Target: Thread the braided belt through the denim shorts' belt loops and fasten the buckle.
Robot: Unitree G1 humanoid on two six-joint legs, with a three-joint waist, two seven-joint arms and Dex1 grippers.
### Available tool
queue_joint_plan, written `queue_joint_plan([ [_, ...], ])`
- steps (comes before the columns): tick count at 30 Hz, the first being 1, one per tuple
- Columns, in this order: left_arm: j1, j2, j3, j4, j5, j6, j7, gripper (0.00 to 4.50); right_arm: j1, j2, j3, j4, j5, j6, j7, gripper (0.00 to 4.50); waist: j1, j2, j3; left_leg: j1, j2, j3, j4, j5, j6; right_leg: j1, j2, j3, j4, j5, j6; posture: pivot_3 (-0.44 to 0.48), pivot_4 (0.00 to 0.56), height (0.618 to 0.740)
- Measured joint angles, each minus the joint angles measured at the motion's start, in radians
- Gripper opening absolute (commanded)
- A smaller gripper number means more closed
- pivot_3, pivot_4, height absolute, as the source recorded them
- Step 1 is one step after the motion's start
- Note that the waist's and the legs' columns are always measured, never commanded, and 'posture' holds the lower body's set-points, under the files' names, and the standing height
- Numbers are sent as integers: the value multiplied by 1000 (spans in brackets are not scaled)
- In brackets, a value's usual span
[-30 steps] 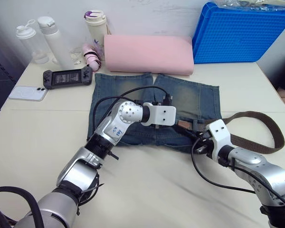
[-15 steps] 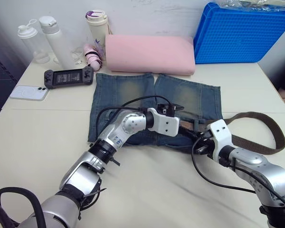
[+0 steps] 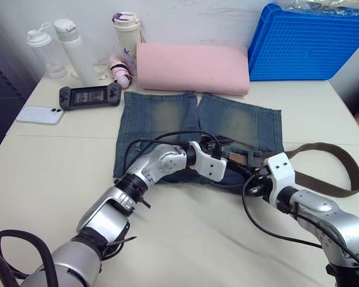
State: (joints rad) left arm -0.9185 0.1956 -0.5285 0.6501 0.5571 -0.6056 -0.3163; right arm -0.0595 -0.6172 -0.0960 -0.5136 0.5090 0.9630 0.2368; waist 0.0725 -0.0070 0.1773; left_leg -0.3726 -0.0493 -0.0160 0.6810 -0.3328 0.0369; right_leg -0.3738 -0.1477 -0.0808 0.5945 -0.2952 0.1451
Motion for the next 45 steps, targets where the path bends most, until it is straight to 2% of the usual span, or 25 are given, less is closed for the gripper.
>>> queue_joint_plan([
  [13, -7, -28, 0, 6, 7, -23, 64, 3415, 3, 8, 2, -9, -15, 5, -1, 0, 1, 0, 0, 0, 0, 0, 0, 0, 0, 0, 0, 0, 0, 0, 0, 0, 150, 740],
  [14, -15, -34, 0, 15, 9, -22, 67, 3018, 5, 8, 2, -12, -17, 7, -1, 0, 2, 0, 0, 0, 0, 0, 0, 0, 0, 0, 0, 0, 0, 0, 0, 0, 150, 740],
  [16, -21, -41, 0, 23, 14, -23, 74, 2681, 7, 8, 2, -14, -18, 10, -1, 0, 3, 0, 0, 0, 0, 0, 0, 0, 0, 0, 0, 0, 0, 0, 0, 0, 150, 740],
  [21, -22, -45, -21, 51, 28, -57, 61, 441, 8, 9, 1, -21, -19, 19, -1, 0, 3, 0, 0, 0, 0, 0, 0, 0, 0, 0, 0, 0, 0, 0, 0, 0, 150, 740],
  [22, -22, -48, -21, 63, 26, -62, 55, 152, 8, 9, 1, -22, -19, 19, -1, 0, 3, 0, 0, 0, 0, 0, 0, 0, 0, 0, 0, 0, -1, 0, 0, 0, 150, 740],
  [23, -22, -50, -21, 75, 22, -66, 48, 47, 8, 10, 0, -22, -19, 19, -1, 0, 3, 0, 0, 0, 0, 0, 0, 0, 0, 0, 0, 0, -1, 0, 0, 0, 150, 740],
  [32, -72, -26, -24, 119, 23, -110, 11, 47, 9, 20, 3, -24, -27, 19, -2, 0, 2, 0, 0, 0, 0, 0, 0, 0, 0, 0, 0, 0, -1, 0, 0, 0, 150, 740],
  [35, -77, 9, -23, 89, 18, -112, -43, 47, 6, 29, 7, -25, -36, 19, -1, 0, -2, 0, 0, 0, 0, 1, 0, 0, 0, 0, 0, 0, -1, 0, 0, 0, 150, 740],
  [40, -69, 112, -13, -42, -6, -85, -145, 47, -6, 38, 15, -17, -39, 19, 2, 0, -13, 0, 0, 0, 1, 0, -1, -1, 0, -1, 1, 0, 0, 0, 0, 0, 150, 740],
  [45, 31, 221, 38, -227, -25, -8, -226, 47, -24, 53, 22, 6, -42, 19, 4, 0, -21, -2, -2, 1, 1, 0, 0, -1, 0, 1, 1, 0, 0, 0, 0, 0, 150, 740],
])
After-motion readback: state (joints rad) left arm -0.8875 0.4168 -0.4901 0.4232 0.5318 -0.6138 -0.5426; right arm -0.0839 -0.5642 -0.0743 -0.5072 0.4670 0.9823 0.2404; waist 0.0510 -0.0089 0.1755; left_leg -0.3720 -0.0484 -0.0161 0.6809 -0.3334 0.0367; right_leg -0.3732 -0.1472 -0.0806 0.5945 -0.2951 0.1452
